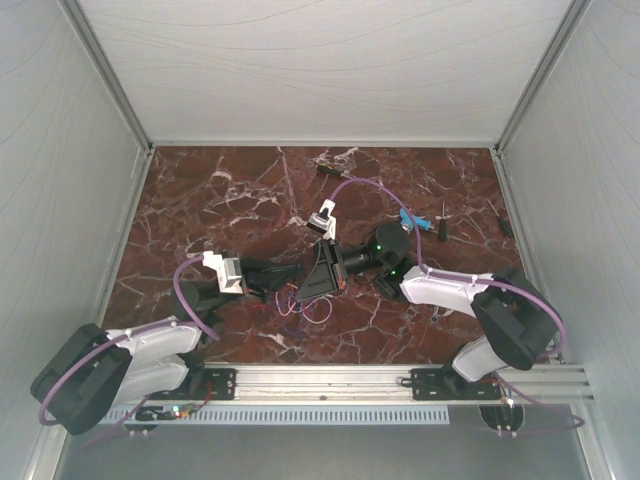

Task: Zip-tie the wires
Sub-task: Tie the cable at the center of the board.

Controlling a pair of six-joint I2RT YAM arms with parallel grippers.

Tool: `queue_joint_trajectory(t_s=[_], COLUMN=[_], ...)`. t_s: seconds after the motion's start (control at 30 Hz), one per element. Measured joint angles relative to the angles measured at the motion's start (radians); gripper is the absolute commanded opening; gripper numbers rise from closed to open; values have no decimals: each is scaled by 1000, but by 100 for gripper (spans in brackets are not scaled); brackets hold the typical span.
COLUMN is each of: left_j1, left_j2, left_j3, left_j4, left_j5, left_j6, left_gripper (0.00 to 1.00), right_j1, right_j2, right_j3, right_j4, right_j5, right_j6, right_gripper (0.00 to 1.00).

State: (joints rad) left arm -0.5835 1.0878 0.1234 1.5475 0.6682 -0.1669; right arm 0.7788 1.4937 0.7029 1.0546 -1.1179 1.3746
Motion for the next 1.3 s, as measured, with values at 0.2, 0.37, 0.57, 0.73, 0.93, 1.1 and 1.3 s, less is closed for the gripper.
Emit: queue_joint_trajectory(t_s=[0.2,0.37,0.57,0.73,0.93,1.1,1.3], left_j1=[0,0,0,0,0,0,0], left_j2=[0,0,0,-3,-4,-10,-21], left_j3=[0,0,0,0,0,0,0], left_j4=[0,0,0,0,0,0,0], left_j5=[-4,-7,-7,-14,-21,-21,-13], left_j6=[0,0,0,1,4,6,6], left_gripper=[0,0,0,0,0,0,0], right_j1=[0,0,2,6,9,9,9], right_j2=[-1,-1,-1,-1,-1,-1,-1], right_j3=[0,0,0,0,0,0,0], right_j4=[0,0,0,0,0,1,3], right_j5=[0,1,3,4,5,6,9], right_j6=[0,0,0,0,1,4,18], right_gripper=[0,0,0,0,0,0,0])
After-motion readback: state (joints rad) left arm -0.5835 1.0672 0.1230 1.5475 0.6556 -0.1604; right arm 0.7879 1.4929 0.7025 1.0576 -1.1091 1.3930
